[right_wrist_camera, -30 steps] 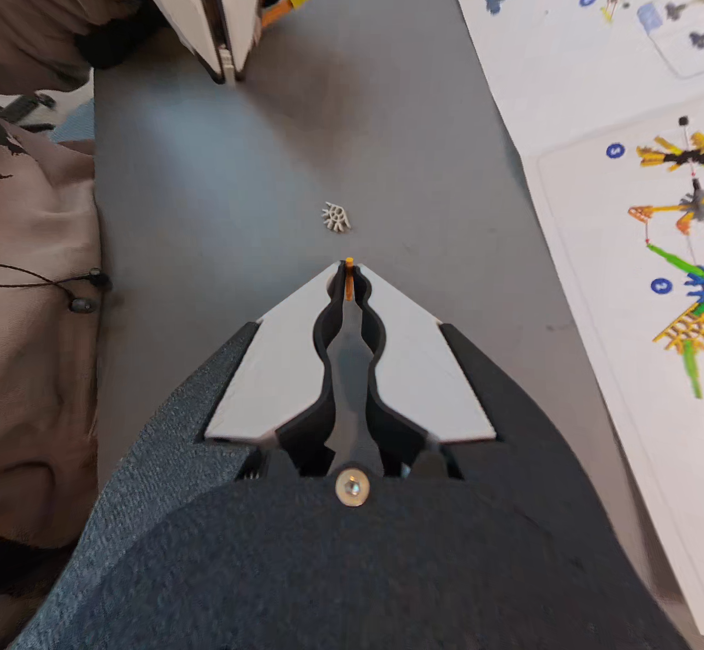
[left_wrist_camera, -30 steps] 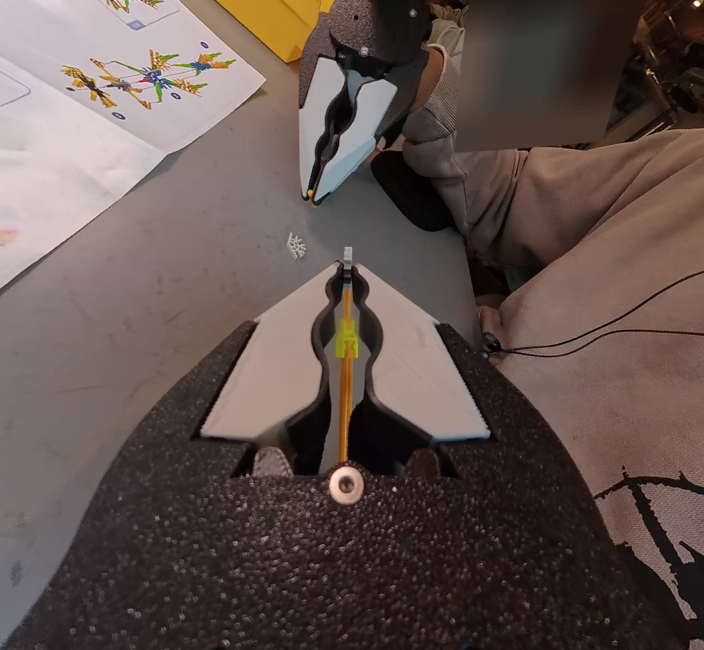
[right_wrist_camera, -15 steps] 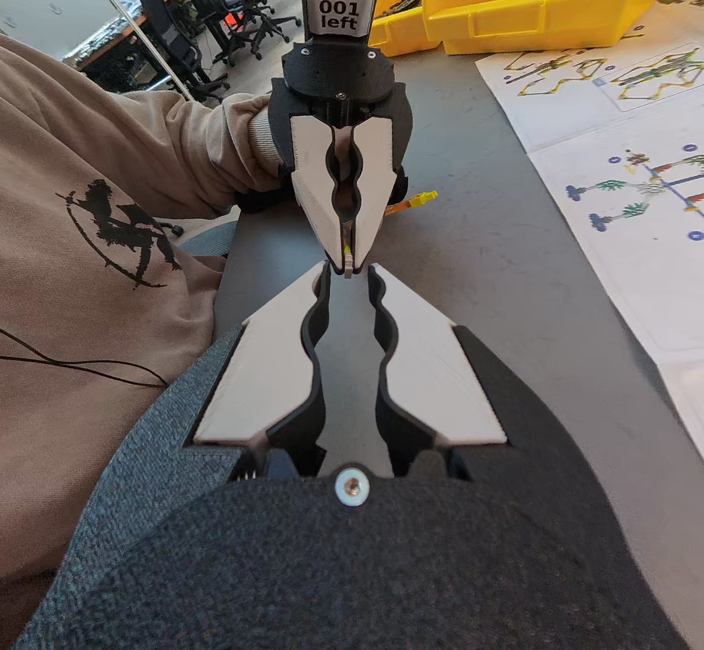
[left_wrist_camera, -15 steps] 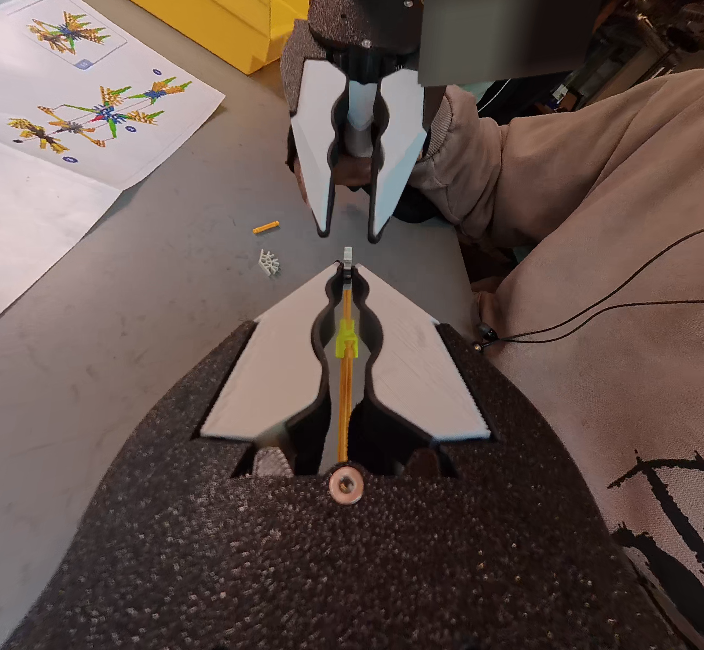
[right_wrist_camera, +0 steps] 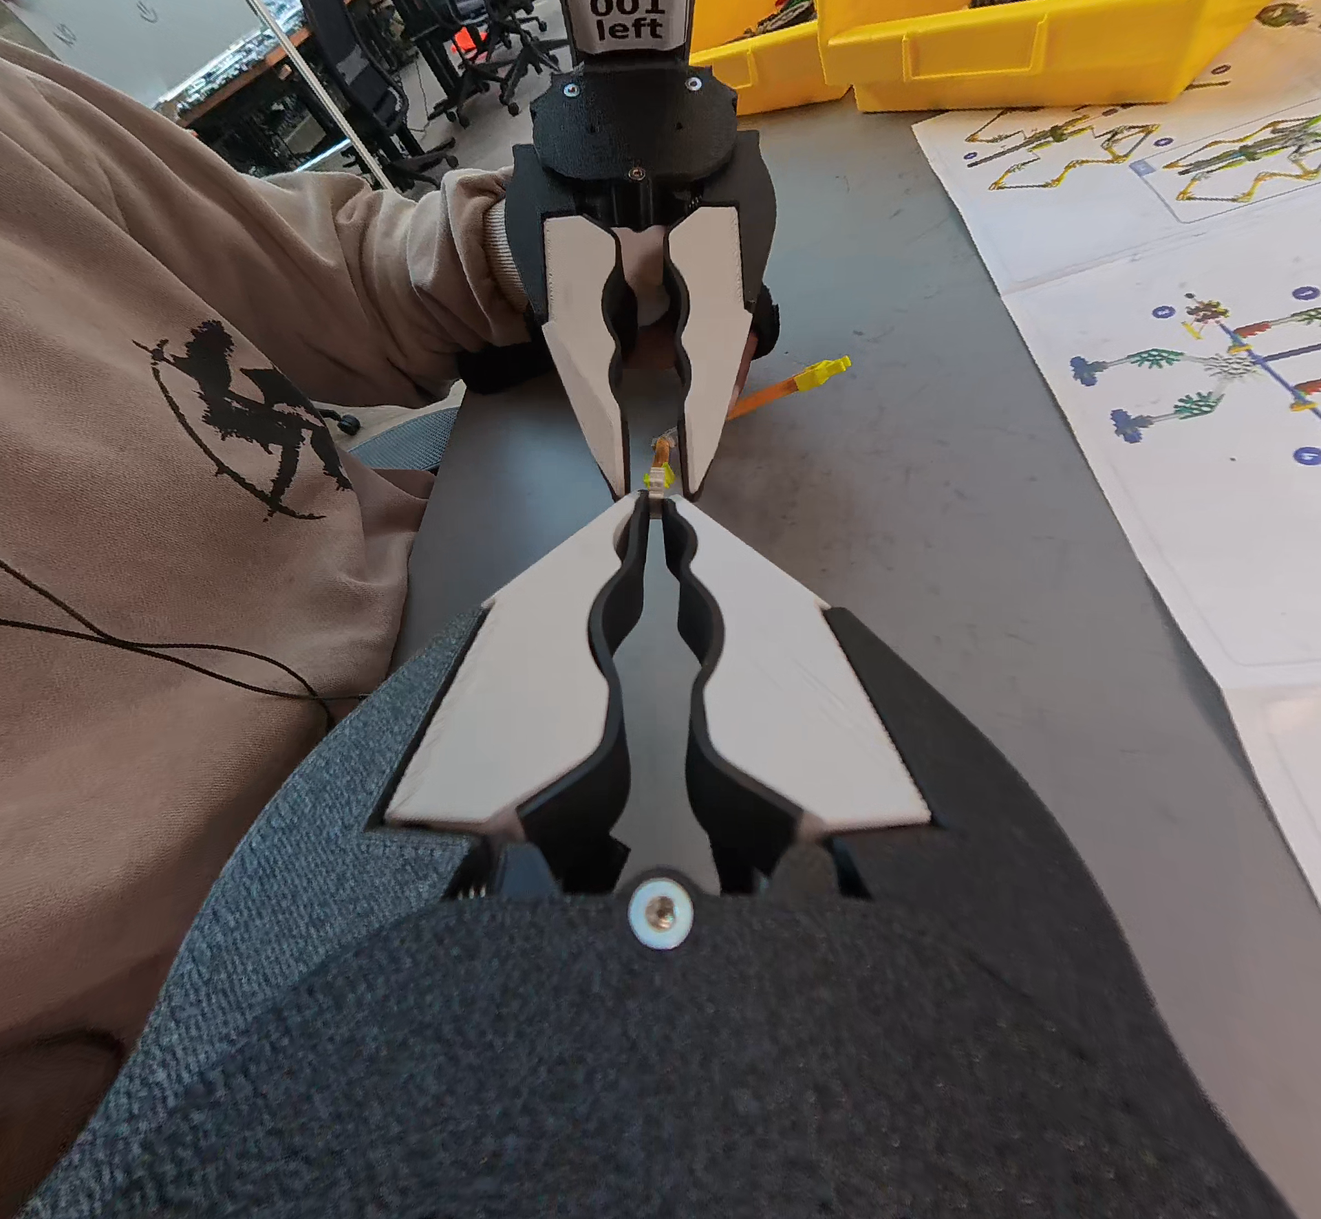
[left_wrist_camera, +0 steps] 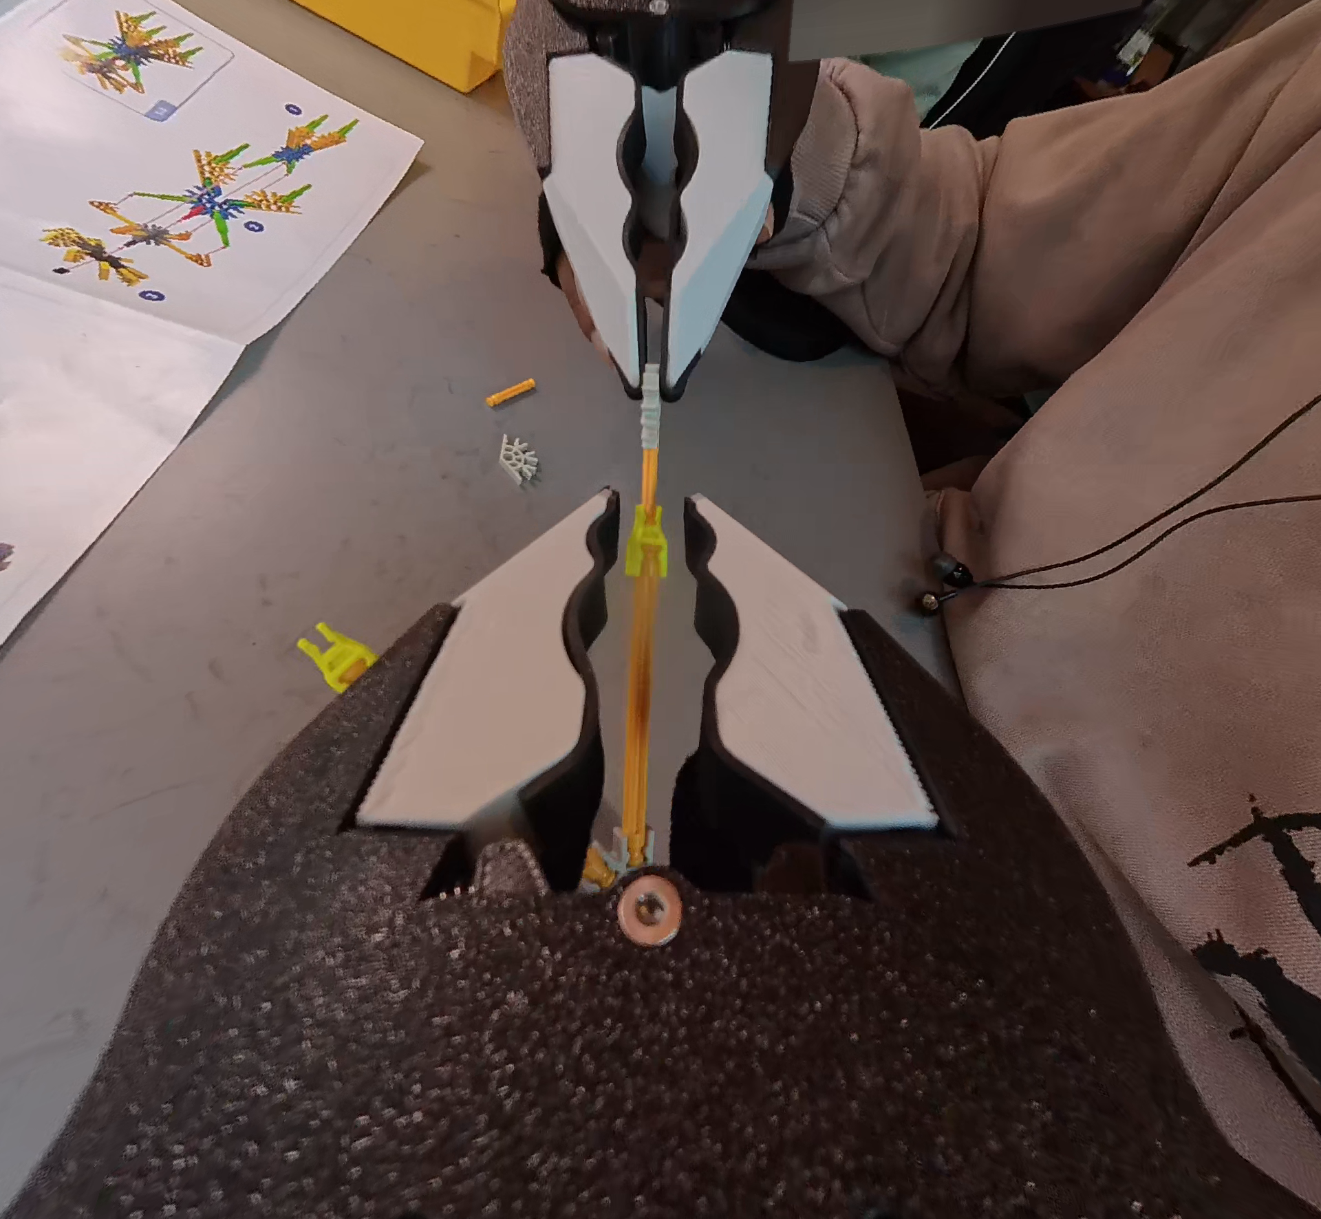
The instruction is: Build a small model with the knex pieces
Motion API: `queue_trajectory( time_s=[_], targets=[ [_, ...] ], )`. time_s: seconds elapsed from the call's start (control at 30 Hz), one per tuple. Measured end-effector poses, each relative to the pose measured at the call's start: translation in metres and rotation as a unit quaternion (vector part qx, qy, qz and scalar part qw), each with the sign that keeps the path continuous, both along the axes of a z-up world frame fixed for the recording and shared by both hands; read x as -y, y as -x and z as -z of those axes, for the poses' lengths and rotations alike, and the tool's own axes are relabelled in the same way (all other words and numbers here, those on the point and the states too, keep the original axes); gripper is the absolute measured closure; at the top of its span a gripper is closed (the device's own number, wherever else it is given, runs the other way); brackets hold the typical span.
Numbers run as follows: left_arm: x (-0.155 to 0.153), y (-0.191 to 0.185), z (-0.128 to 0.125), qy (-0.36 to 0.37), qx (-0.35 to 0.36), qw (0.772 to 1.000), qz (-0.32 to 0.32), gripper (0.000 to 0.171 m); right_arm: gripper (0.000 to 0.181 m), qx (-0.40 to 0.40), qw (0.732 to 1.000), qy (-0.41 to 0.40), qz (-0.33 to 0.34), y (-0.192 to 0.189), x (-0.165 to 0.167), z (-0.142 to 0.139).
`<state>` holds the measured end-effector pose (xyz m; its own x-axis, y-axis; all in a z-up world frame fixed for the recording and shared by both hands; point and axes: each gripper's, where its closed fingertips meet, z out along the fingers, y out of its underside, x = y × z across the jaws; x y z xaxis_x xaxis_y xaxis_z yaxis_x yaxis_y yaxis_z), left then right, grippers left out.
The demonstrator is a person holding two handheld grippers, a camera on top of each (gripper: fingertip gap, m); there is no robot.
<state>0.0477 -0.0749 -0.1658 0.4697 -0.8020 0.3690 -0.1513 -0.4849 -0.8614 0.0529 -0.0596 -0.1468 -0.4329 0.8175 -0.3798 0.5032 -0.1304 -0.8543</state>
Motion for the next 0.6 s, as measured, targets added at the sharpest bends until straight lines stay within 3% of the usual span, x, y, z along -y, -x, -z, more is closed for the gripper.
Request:
queue_trajectory(
  time_s=[0.1, 0.3, 0.33, 0.5, 0.6],
  targets=[
    [0.002, -0.004, 0.006, 0.002, -0.016, 1.000, 0.008, 0.163, 0.179, 0.000, 1.000, -0.006, -0.007, -0.001, 0.002, 0.001],
    [0.002, -0.004, 0.003, 0.014, -0.002, 1.000, 0.008, 0.165, 0.170, -0.004, 1.000, -0.001, -0.012, 0.002, 0.008, 0.000],
    [0.004, -0.005, 0.003, 0.015, -0.001, 1.000, 0.014, 0.165, 0.179, -0.007, 1.000, -0.014, -0.008, 0.003, 0.007, 0.002],
    [-0.002, -0.002, 0.004, 0.040, 0.016, 0.999, -0.010, 0.166, 0.179, -0.039, 0.996, -0.083, 0.017, 0.010, 0.000, 0.002],
    [-0.011, 0.006, 0.008, 0.067, 0.030, 0.996, -0.045, 0.166, 0.178, -0.057, 0.974, -0.210, 0.058, 0.019, -0.012, 0.008]
  ],
)
